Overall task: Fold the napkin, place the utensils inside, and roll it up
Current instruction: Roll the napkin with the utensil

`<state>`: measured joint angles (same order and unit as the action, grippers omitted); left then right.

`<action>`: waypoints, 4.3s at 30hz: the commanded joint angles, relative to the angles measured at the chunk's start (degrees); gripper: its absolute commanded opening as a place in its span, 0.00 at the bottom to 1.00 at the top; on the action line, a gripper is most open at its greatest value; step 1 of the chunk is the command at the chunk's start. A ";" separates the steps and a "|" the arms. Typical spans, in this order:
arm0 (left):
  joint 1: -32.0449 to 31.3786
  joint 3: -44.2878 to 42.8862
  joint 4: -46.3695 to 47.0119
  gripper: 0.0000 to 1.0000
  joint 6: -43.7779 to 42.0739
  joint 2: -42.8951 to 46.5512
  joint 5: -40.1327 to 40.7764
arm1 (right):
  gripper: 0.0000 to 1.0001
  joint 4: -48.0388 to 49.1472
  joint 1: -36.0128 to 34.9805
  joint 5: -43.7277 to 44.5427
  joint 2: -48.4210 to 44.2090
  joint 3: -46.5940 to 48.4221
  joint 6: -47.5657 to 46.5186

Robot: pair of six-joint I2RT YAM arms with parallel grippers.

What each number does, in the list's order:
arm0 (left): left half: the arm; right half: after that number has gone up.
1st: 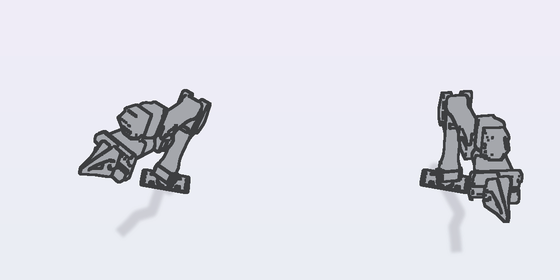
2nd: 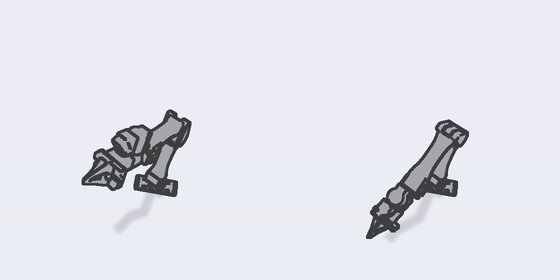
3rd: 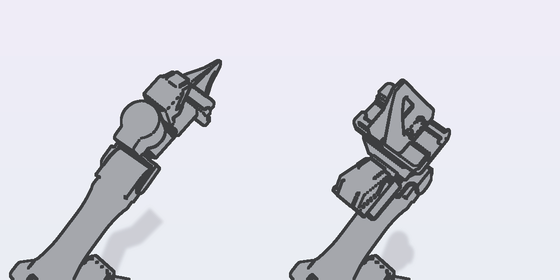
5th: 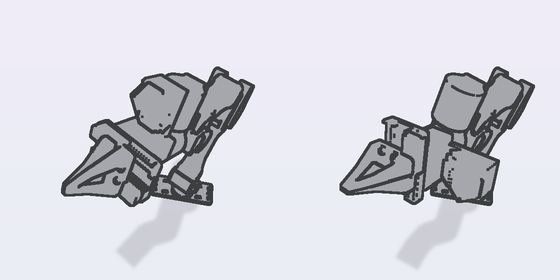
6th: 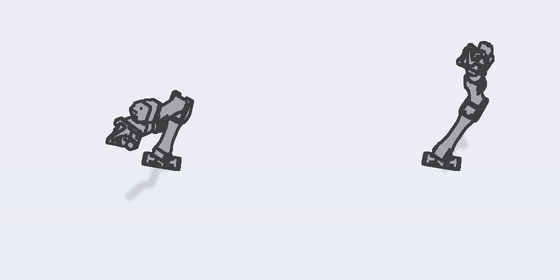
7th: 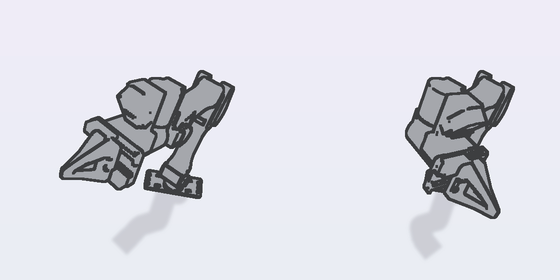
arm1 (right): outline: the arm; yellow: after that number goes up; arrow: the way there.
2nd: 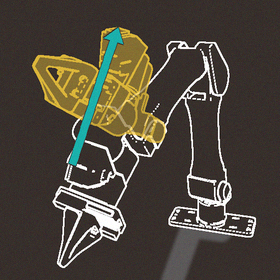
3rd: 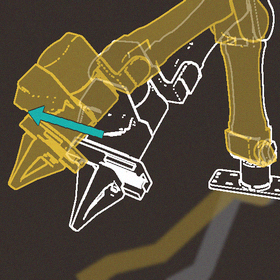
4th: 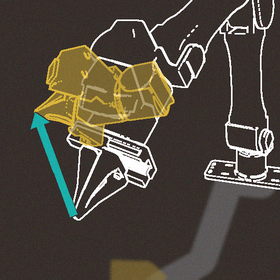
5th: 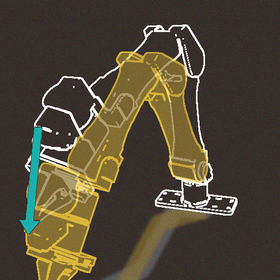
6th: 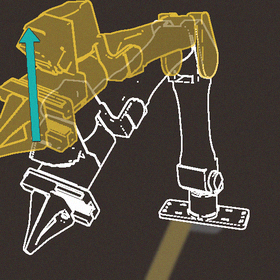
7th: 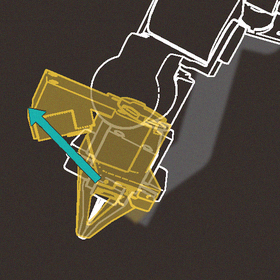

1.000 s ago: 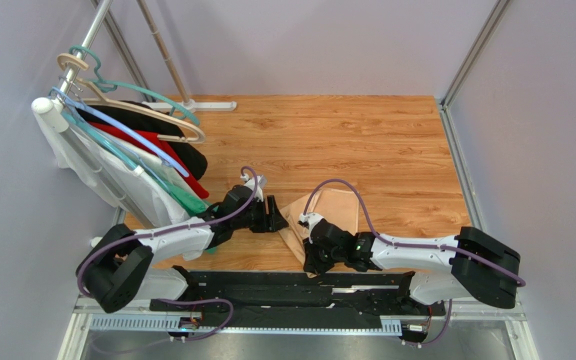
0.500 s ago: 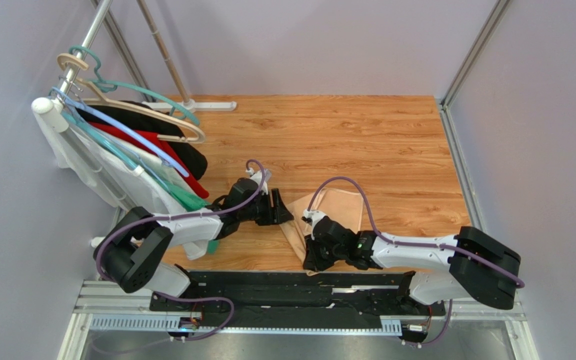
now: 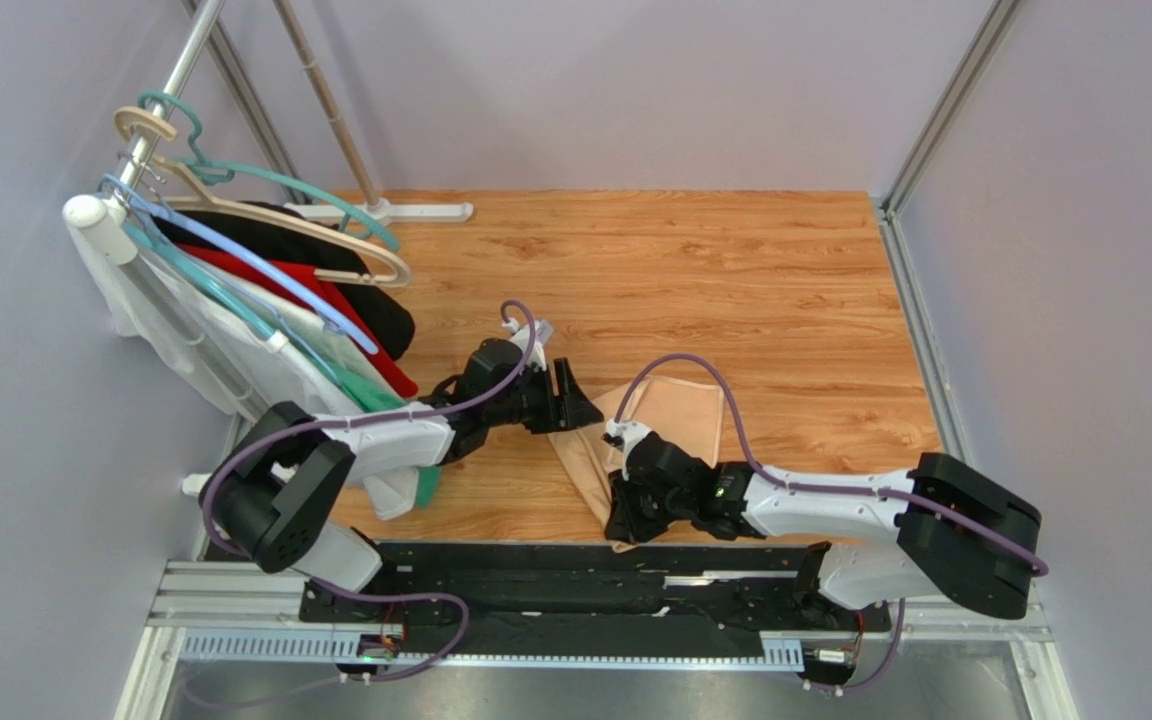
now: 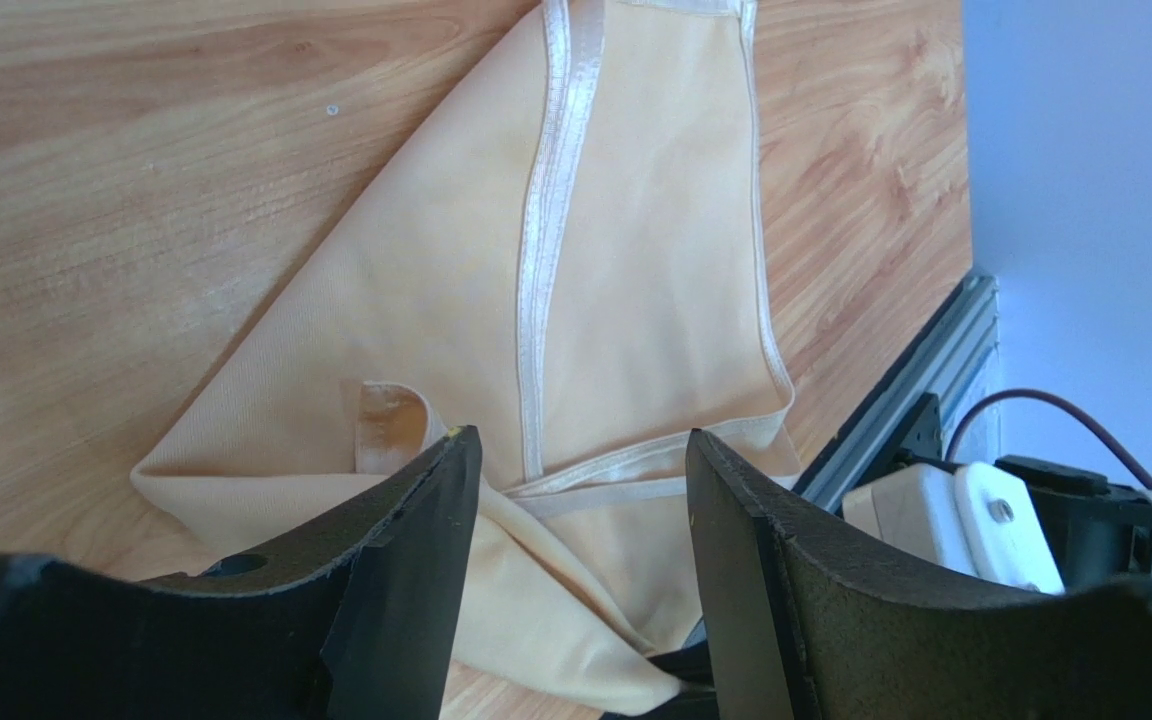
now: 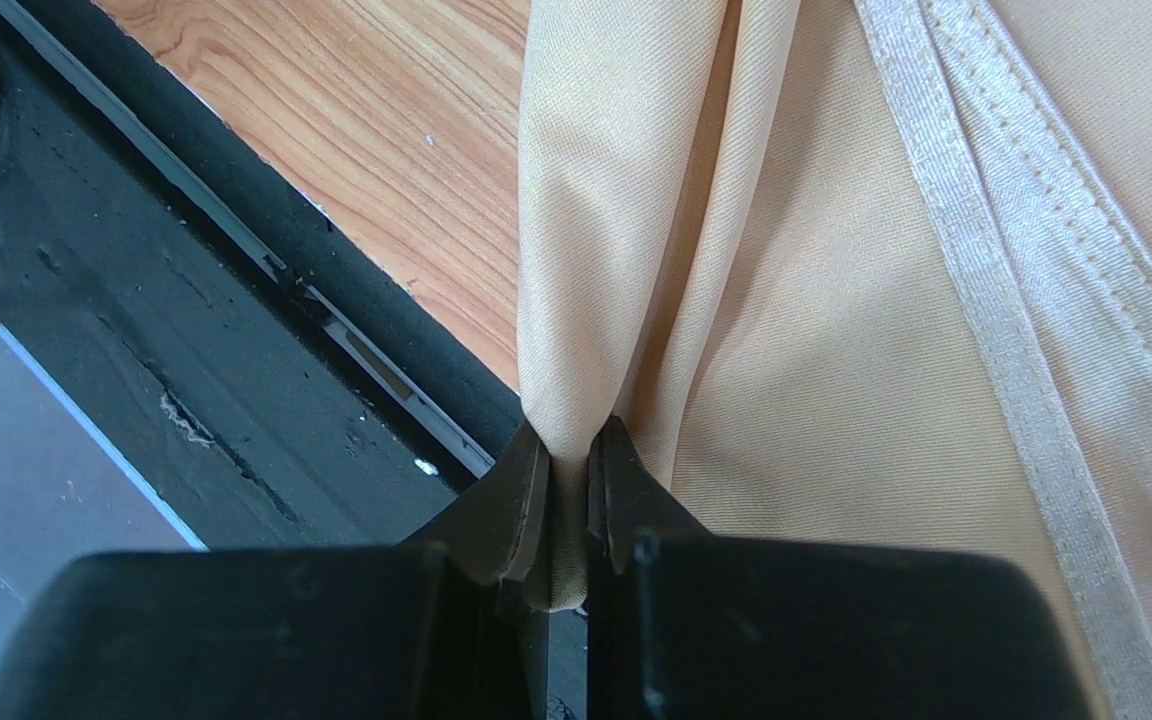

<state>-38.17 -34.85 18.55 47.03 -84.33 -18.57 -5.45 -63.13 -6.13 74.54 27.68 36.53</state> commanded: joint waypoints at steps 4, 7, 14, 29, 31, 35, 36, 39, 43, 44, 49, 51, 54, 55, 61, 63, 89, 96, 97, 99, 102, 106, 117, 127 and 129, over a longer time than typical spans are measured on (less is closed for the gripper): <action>-0.15 -0.13 2.90 0.62 -0.36 -5.66 -1.91 | 0.00 -1.40 -0.15 -0.02 0.69 -2.02 -0.59; -0.15 -0.04 3.16 0.61 -0.88 -7.59 -1.12 | 0.00 -0.70 0.12 -0.46 0.87 -2.54 -0.24; 0.03 -0.39 2.03 0.63 -1.93 -7.09 0.45 | 0.00 3.60 1.08 -2.92 -0.27 -5.88 2.49; -0.23 0.74 -8.53 0.78 -10.98 8.04 -4.27 | 0.00 9.93 8.99 -12.32 -3.97 -11.42 6.27; -0.41 3.11 -8.44 0.78 -12.48 8.74 -4.89 | 0.00 9.94 11.00 -14.34 -4.05 -11.42 5.48; -0.67 5.84 -8.79 0.77 -18.96 14.53 -5.43 | 0.00 7.65 14.26 -19.17 -3.18 -9.93 1.70; -0.76 6.20 -8.88 0.77 -20.64 15.59 -5.25 | 0.00 7.82 15.14 -20.75 -2.91 -9.93 0.39; -1.55 7.08 -8.79 0.77 -27.76 18.76 -4.64 | 0.00 8.00 19.18 -27.52 -0.90 -9.58 -1.90; -3.40 8.91 -3.01 0.77 -32.52 21.31 -5.33 | 0.00 8.18 23.31 -33.84 2.18 -8.61 -4.89; -3.75 9.36 0.40 0.77 -34.26 21.75 -6.38 | 0.00 8.18 23.67 -34.47 2.79 -8.35 -5.24; -5.77 6.91 2.90 0.76 -39.81 14.93 -8.14 | 0.00 9.06 25.34 -37.37 6.05 -7.38 -5.77; -6.56 5.94 4.74 0.76 -40.34 12.45 -9.03 | 0.00 8.71 25.87 -37.72 6.23 -7.29 -6.12; -8.76 5.06 9.22 0.76 -40.43 9.11 -8.50 | 0.00 8.62 26.66 -37.99 6.14 -7.55 -6.39; -9.11 4.01 9.84 0.76 -40.35 8.14 -8.59 | 0.00 8.53 27.09 -38.16 6.14 -7.73 -6.47; -11.48 0.05 12.39 0.77 -41.22 0.50 -10.43 | 0.00 6.95 28.24 -38.60 5.79 -7.38 -7.79; -11.92 -0.48 13.18 0.77 -40.96 -0.91 -11.40 | 0.00 6.68 29.20 -39.13 5.88 -7.47 -7.97; -17.20 -7.69 2.03 0.77 -43.51 -11.82 -16.23 | 0.00 -3.59 34.39 -39.14 2.62 -4.48 -12.19; -17.55 -6.11 -3.60 0.76 -44.48 -11.21 -15.46 | 0.00 -6.24 35.80 -37.99 5.87 -1.23 -14.56; -17.72 -5.85 -3.95 0.76 -44.30 -10.77 -13.10 | 0.00 -6.50 35.80 -37.90 7.01 -0.27 -14.82; -17.73 -4.44 -4.05 0.75 -43.08 -8.32 -10.45 | 0.00 -6.50 35.71 -37.81 7.81 0.35 -15.00; -17.73 -1.45 -0.36 0.76 -39.22 -1.83 -7.02 | 0.00 -5.63 35.80 -36.94 7.64 0.18 -14.04; -17.73 -2.94 -4.73 0.77 -33.07 7.33 3.84 | 0.00 -0.46 35.62 -35.71 6.14 -2.45 -9.21; -17.73 -4.18 -14.69 0.75 -1.80 4.81 13.12 | 0.00 10.98 29.04 -22.11 0.17 -8.78 0.81; -17.55 5.39 -0.98 0.75 17.39 -0.56 13.03 | 0.00 23.11 22.01 -17.43 0.60 -12.65 8.99; -17.55 6.37 2.87 0.75 19.50 -2.49 12.33 | 0.00 24.95 20.25 -16.12 1.48 -12.74 9.96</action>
<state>-55.66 -30.70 13.06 57.93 -84.47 -6.37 12.78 -40.34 -27.49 74.43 16.29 43.44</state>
